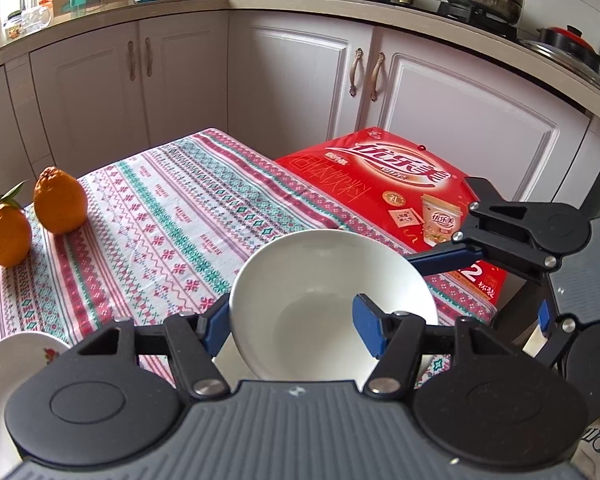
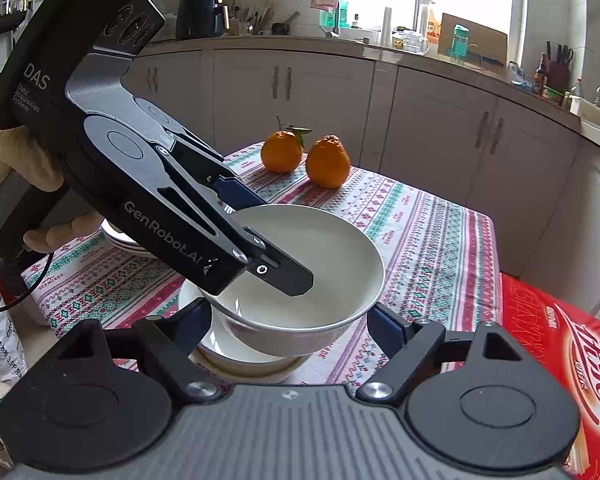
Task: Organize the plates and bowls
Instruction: 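Lower the held bowl into the nested bowls with the left tool, then open the left tool and withdraw while the right tool moves to the bowl stack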
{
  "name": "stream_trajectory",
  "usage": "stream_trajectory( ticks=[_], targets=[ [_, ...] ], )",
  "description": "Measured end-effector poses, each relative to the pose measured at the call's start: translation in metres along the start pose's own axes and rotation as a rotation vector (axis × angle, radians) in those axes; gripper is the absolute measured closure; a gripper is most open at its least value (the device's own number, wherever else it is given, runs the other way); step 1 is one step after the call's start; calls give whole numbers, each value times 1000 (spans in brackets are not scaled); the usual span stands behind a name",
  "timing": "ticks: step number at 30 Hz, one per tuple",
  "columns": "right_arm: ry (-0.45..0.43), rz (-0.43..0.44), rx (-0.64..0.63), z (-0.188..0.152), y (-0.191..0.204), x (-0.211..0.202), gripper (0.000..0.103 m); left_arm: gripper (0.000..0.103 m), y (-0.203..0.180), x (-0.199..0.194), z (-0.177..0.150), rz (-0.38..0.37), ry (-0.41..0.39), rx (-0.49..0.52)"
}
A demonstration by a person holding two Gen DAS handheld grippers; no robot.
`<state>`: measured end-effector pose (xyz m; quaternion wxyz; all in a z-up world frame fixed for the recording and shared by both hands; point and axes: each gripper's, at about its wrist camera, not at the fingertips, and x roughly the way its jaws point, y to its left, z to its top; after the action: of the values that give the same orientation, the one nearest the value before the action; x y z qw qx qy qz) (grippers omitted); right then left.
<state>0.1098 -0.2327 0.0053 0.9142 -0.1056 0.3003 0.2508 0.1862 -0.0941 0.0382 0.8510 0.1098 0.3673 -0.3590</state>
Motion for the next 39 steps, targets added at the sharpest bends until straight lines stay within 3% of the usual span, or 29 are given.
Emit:
stream_trajectory(
  ticks=[32, 39],
  targets=[
    [73, 82, 46, -6, 4, 29, 15, 40, 14, 9, -21, 15, 23, -32],
    [66, 96, 41, -5, 3, 27, 12, 22, 13, 9, -22, 3, 4, -25]
  ],
)
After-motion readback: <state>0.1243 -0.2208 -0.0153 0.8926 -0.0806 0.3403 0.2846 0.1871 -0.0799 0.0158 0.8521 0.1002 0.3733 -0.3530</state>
